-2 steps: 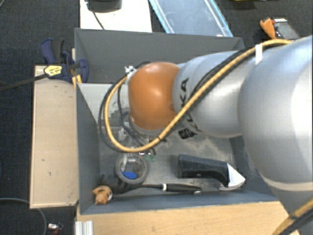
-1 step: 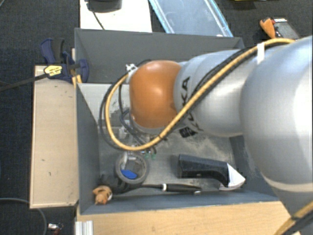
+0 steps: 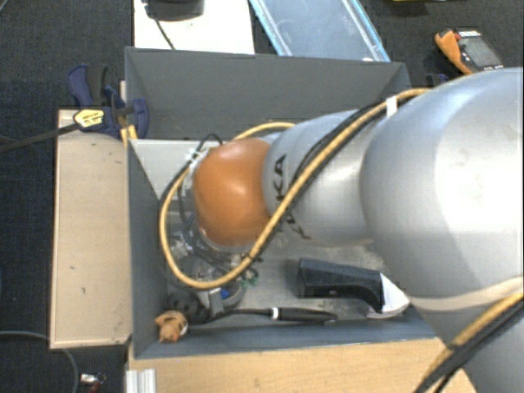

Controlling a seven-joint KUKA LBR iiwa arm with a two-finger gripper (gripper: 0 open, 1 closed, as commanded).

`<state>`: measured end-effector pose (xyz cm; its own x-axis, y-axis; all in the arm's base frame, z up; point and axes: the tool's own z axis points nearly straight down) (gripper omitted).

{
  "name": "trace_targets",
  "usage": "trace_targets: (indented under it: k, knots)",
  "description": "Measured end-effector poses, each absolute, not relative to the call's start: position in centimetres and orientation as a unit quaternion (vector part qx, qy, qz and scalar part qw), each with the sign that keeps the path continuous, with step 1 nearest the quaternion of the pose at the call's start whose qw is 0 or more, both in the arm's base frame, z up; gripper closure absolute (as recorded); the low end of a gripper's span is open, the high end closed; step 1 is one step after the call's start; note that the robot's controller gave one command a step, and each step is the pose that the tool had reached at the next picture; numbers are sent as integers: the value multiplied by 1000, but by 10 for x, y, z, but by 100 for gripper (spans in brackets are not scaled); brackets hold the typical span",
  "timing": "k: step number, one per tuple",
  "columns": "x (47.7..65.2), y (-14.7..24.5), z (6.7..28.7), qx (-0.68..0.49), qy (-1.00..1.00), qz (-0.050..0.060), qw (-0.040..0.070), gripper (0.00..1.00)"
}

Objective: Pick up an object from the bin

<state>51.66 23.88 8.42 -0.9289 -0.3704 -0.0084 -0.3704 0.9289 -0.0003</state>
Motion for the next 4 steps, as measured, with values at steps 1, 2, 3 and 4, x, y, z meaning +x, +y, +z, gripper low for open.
trace_targets:
  k: [1, 2, 3, 4]
  knots:
    - [514, 242, 92, -213, 977, 2, 6, 0]
    - [503, 195, 100, -137, 991, 2, 5, 0]
    - [496, 213, 76, -154, 988, 1, 7, 0]
    - [501, 242, 74, -164, 986, -9, 1, 100]
